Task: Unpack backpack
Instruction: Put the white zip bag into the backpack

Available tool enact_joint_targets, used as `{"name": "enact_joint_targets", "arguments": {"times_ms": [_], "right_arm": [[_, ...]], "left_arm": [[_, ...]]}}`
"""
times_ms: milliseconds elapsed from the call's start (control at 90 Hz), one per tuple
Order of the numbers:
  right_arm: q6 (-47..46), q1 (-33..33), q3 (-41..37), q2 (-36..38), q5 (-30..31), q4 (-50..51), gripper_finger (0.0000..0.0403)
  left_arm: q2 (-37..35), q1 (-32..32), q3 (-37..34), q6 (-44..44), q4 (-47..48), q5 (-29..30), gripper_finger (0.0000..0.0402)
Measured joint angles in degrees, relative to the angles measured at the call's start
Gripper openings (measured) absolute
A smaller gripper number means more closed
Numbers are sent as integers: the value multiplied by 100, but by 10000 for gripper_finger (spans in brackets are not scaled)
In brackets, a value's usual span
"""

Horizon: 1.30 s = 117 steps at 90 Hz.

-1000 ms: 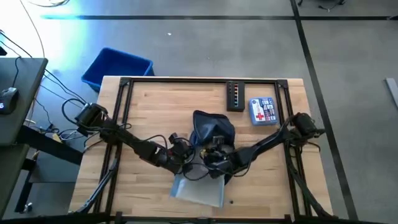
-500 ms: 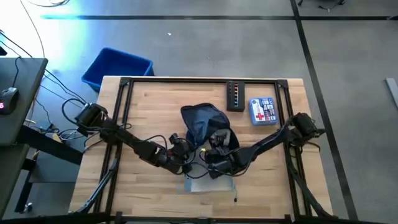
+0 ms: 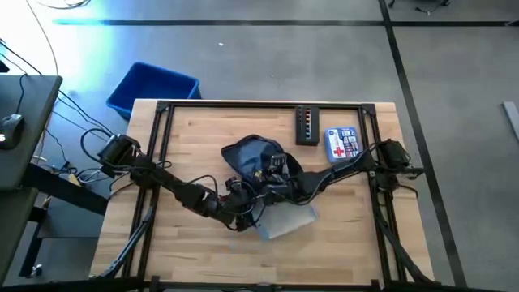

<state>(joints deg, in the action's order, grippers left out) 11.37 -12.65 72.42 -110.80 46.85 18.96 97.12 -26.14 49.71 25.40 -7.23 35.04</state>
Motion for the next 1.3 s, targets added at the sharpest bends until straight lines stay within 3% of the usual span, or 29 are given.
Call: {"name": "enact_joint_targets", "arguments": {"times_ms": [222,322,489,633,744,922,1133,1300], "right_arm": [[-199,55,-135,2,-736,-339,0],[-351,61,-92,2,-1371,-272,15],[-548,-22,147,2,-1642,16,99],[-765,-173,863,2,-1504,1348,181],[-916,-550,1388,6,-1274,2311,212],[-1048,-1494,1320,162,-542,2788,207],[-2626,-2058,499,269,-517,3028,177],[-3092,-2199,-286,269,-520,2491,166]], "left_arm": [[0,-98,0,-8,250,-123,0],[0,-97,0,-16,383,-338,0],[0,-97,0,-10,486,-598,0],[-128,-96,0,123,803,-596,0],[-263,-148,0,375,1267,-459,0],[-345,-349,2,917,2060,-284,0],[-356,-484,2,1525,2868,-146,0],[-356,-482,2,1657,3189,-130,0]]}}
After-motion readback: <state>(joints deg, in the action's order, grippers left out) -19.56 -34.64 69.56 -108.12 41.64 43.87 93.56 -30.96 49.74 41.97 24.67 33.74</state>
